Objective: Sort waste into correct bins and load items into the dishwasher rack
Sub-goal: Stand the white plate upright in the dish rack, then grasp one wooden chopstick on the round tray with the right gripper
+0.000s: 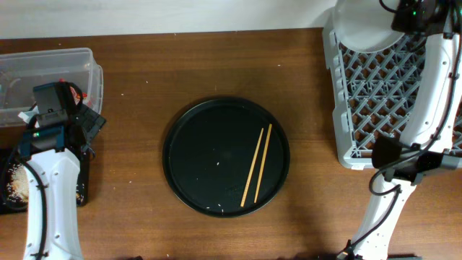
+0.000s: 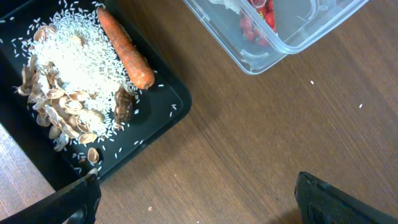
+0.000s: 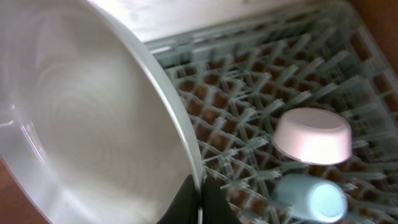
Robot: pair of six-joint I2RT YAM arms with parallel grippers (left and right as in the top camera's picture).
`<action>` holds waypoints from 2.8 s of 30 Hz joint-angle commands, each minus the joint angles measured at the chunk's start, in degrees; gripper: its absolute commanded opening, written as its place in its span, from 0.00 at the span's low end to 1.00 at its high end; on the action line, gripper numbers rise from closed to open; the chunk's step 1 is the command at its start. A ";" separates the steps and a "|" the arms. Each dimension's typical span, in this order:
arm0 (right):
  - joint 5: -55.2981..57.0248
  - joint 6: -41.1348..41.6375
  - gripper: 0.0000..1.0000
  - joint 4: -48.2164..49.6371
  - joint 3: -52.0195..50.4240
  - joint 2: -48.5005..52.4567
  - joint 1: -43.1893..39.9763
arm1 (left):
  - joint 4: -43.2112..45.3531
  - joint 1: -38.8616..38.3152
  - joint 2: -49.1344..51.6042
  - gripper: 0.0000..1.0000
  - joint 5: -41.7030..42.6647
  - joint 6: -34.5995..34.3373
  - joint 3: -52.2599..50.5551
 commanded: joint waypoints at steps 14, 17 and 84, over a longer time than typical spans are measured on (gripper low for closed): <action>39.47 -2.45 0.04 18.88 -24.76 0.28 8.37 | 0.04 0.15 -0.26 0.99 -0.37 -0.68 0.57; 40.00 -2.47 0.04 19.89 -24.76 0.31 6.56 | 0.04 0.15 -0.26 0.99 -0.37 -0.68 0.57; -11.30 31.12 0.05 18.49 -82.29 -13.73 37.83 | 0.04 0.13 -0.26 0.99 -0.37 -0.70 0.57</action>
